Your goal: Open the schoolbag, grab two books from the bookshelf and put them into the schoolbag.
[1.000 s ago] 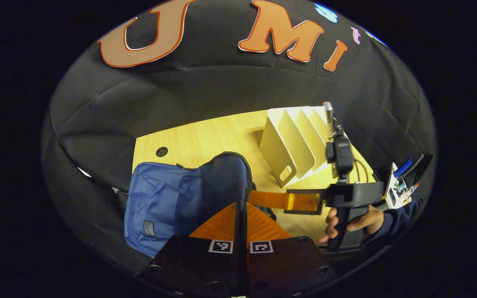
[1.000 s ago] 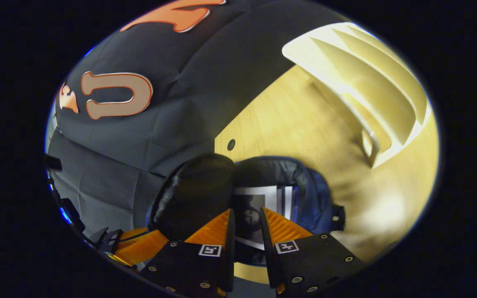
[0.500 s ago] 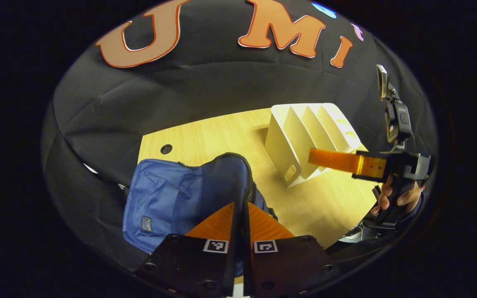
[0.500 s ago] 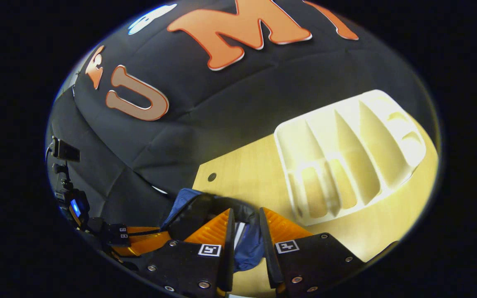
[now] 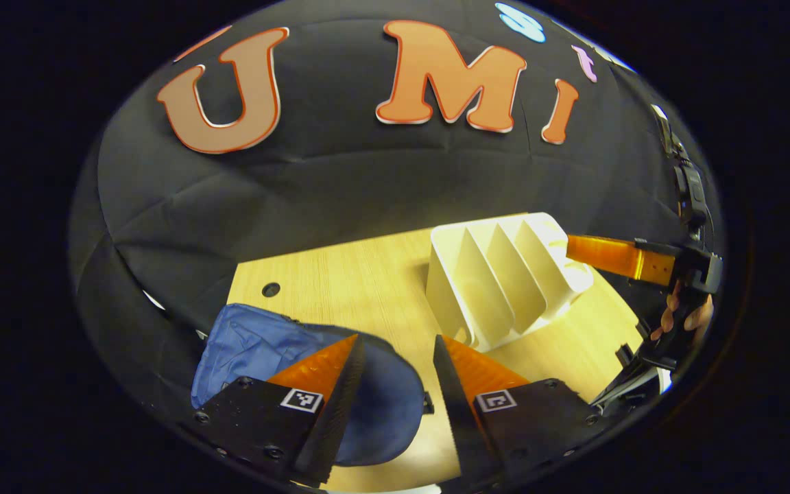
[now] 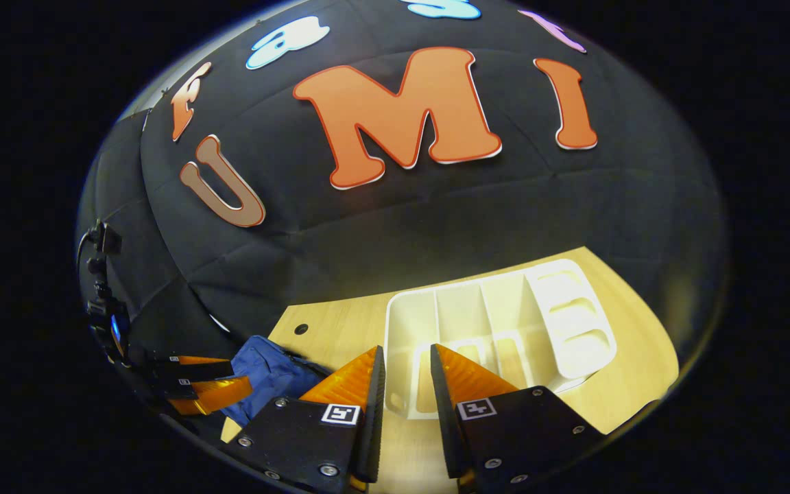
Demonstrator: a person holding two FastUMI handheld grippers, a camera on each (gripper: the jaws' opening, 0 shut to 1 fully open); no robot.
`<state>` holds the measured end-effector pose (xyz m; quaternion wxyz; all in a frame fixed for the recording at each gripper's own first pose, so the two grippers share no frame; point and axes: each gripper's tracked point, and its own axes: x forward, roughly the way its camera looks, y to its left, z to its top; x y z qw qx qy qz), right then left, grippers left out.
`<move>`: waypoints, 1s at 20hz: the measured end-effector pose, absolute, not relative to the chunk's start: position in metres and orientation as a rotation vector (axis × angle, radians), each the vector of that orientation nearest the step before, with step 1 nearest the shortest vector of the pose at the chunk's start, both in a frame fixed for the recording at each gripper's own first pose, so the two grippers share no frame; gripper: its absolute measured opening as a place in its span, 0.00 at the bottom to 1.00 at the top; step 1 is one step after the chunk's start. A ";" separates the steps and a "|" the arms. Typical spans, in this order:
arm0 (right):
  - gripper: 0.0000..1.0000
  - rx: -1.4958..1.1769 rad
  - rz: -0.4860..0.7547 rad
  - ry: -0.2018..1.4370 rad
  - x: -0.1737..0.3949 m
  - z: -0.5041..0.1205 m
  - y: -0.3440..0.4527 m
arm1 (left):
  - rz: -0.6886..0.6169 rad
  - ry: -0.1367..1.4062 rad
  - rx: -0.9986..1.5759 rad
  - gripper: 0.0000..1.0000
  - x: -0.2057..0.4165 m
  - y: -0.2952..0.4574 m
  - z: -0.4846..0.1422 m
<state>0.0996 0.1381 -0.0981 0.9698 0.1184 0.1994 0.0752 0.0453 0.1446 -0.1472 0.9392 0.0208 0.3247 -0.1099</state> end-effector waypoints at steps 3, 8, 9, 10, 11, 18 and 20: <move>0.42 0.179 0.134 0.339 0.098 -0.083 0.116 | -0.207 0.554 0.032 0.98 0.056 0.118 -0.123; 0.69 0.102 0.094 0.214 0.090 -0.050 0.088 | -0.159 0.346 0.011 0.97 0.061 0.085 -0.076; 0.77 0.084 0.078 0.179 0.087 -0.041 0.081 | -0.138 0.309 0.006 0.97 0.063 0.083 -0.067; 0.80 0.069 0.057 0.144 0.081 -0.029 0.074 | -0.117 0.272 0.002 0.96 0.060 0.079 -0.055; 0.86 0.062 0.041 0.111 0.077 -0.017 0.066 | -0.092 0.233 -0.004 0.96 0.060 0.077 -0.043; 0.94 0.061 -0.055 -0.077 0.056 0.040 0.035 | -0.022 -0.082 -0.002 0.95 0.036 0.061 0.033; 0.94 0.053 -0.060 -0.100 0.051 0.046 0.034 | -0.016 -0.146 0.018 0.94 0.024 0.058 0.049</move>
